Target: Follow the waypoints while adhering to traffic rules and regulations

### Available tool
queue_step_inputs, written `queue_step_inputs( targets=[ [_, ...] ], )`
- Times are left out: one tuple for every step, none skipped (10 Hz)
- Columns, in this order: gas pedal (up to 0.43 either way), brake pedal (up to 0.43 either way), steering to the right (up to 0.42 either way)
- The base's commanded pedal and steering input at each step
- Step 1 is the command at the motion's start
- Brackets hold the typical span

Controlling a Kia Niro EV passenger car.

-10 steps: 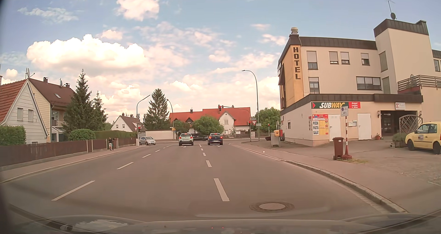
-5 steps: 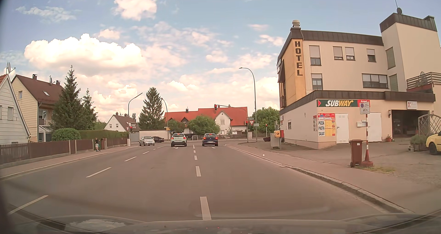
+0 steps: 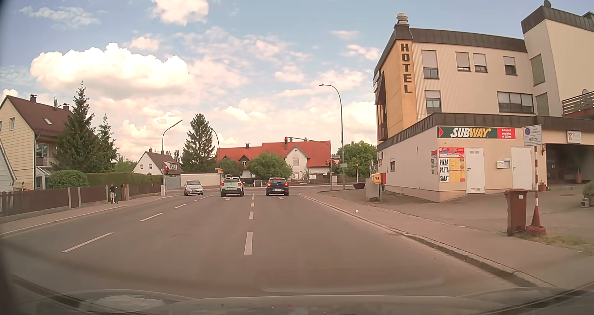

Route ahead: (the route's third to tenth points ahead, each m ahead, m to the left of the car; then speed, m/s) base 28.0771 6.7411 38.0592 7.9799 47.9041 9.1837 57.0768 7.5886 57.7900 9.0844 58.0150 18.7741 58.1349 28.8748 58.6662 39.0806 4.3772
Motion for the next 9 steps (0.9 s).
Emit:
queue_step_inputs(
  targets=[
    [0.0, 0.018, -0.005],
    [0.0, 0.024, -0.008],
    [0.0, 0.018, -0.01],
    [0.0, 0.018, -0.011],
    [0.0, 0.024, -0.011],
    [0.0, 0.024, -0.011],
    [0.0, 0.024, -0.011],
    [0.0, 0.024, -0.012],
    [0.0, 0.024, -0.013]
  ],
)
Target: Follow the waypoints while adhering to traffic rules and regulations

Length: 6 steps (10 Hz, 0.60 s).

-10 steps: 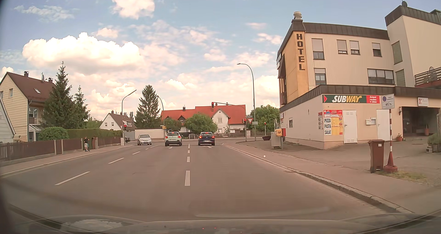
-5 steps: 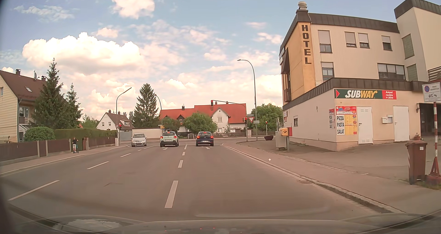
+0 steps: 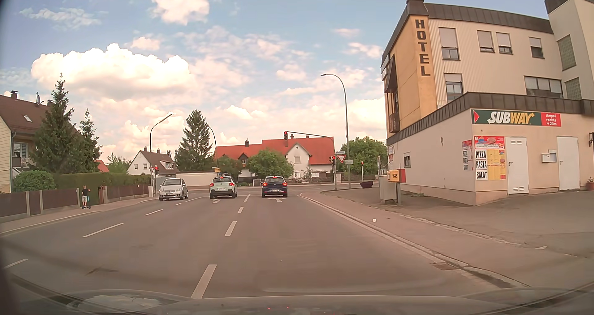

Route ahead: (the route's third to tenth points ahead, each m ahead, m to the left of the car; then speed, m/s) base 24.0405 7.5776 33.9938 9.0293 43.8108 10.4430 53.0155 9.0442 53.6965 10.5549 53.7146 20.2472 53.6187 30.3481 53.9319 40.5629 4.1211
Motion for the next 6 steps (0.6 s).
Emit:
queue_step_inputs(
  targets=[
    [0.0, 0.024, -0.016],
    [0.0, 0.024, -0.021],
    [0.0, 0.024, -0.026],
    [0.0, 0.024, -0.029],
    [0.0, 0.024, -0.031],
    [0.0, 0.03, -0.035]
  ],
)
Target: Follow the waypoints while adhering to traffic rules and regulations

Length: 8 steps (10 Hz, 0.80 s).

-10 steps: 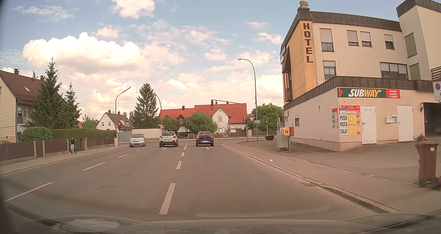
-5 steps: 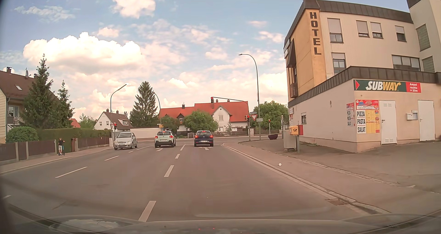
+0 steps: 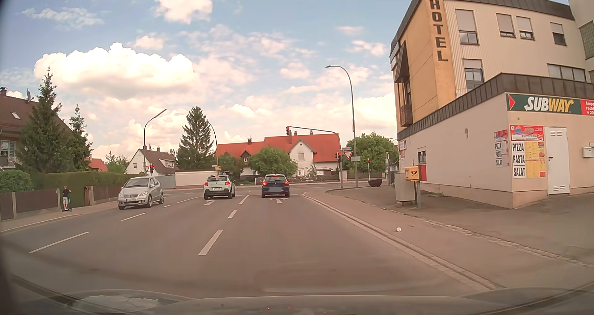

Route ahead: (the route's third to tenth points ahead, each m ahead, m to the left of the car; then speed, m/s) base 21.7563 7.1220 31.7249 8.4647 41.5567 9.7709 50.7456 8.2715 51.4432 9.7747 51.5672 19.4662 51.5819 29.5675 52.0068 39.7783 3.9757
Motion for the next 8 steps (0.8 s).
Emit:
queue_step_inputs(
  targets=[
    [0.0, 0.03, -0.04],
    [0.0, 0.037, -0.044],
    [0.0, 0.043, -0.05],
    [0.0, 0.043, -0.057],
    [0.0, 0.055, -0.061],
    [0.0, 0.061, -0.067],
    [0.0, 0.061, -0.072],
    [0.0, 0.067, -0.075]
  ],
)
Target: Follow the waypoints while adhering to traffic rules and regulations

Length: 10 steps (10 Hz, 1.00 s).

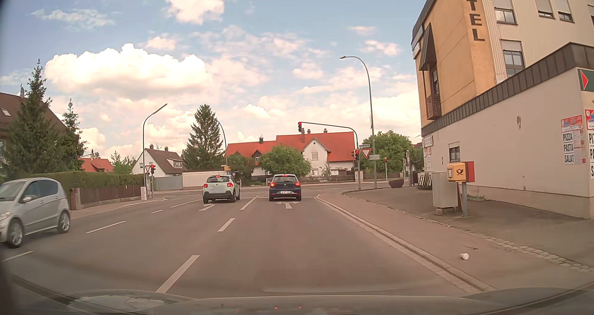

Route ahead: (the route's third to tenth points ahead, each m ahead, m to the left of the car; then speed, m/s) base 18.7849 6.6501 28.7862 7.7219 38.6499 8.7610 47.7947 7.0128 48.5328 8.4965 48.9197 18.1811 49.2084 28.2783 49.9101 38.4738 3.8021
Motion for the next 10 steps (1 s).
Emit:
queue_step_inputs(
  targets=[
    [0.0, 0.073, -0.075],
    [0.0, 0.085, -0.075],
    [0.0, 0.085, -0.076],
    [0.0, 0.091, -0.076],
    [0.0, 0.098, -0.076],
    [0.0, 0.104, -0.075],
    [0.0, 0.104, -0.073],
    [0.0, 0.104, -0.071],
    [0.0, 0.11, -0.07],
    [0.0, 0.116, -0.069]
  ],
)
